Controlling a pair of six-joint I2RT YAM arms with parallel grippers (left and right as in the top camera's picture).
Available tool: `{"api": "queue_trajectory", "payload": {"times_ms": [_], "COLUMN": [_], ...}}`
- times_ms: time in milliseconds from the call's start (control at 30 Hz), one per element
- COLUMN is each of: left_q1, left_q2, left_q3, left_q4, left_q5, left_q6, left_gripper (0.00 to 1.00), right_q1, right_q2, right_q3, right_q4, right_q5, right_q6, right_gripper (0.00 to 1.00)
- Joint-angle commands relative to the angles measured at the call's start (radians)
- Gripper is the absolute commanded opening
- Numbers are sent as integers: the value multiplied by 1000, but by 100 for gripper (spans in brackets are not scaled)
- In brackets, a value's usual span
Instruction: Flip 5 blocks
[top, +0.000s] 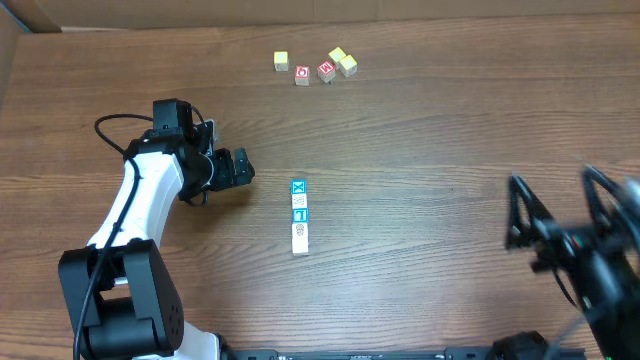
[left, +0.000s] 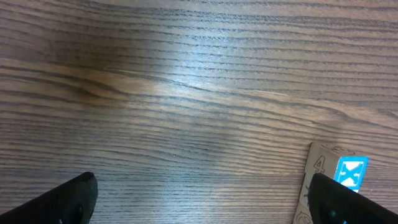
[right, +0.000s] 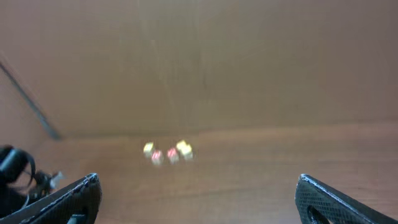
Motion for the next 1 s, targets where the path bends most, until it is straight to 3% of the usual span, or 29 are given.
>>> {"api": "queue_trajectory", "payload": {"times_ms": [0, 300, 433, 733, 967], "left_q1": [-2, -2, -2, -2, -2], "left_q2": [-13, -13, -13, -13, -13], "left_q3": [8, 8, 8, 8, 8], "left_q4": [2, 2, 2, 2, 2], "left_q5": [16, 16, 16, 16, 16], "left_q6": [22, 22, 22, 22, 22], "left_gripper": [100, 100, 100, 100, 100], "right_q1": [-42, -107, -130, -206, -257], "right_q2": [-114, -369, -439, -475, -475], "right_q3": [-75, -342, -487, -801, -948], "right_q4": [-3, 117, 335, 999, 1089], "right_q5": [12, -2, -54, -176, -224], "right_q6": [-10, -10, -10, -10, -10], "right_gripper": [100, 100, 100, 100, 100]}}
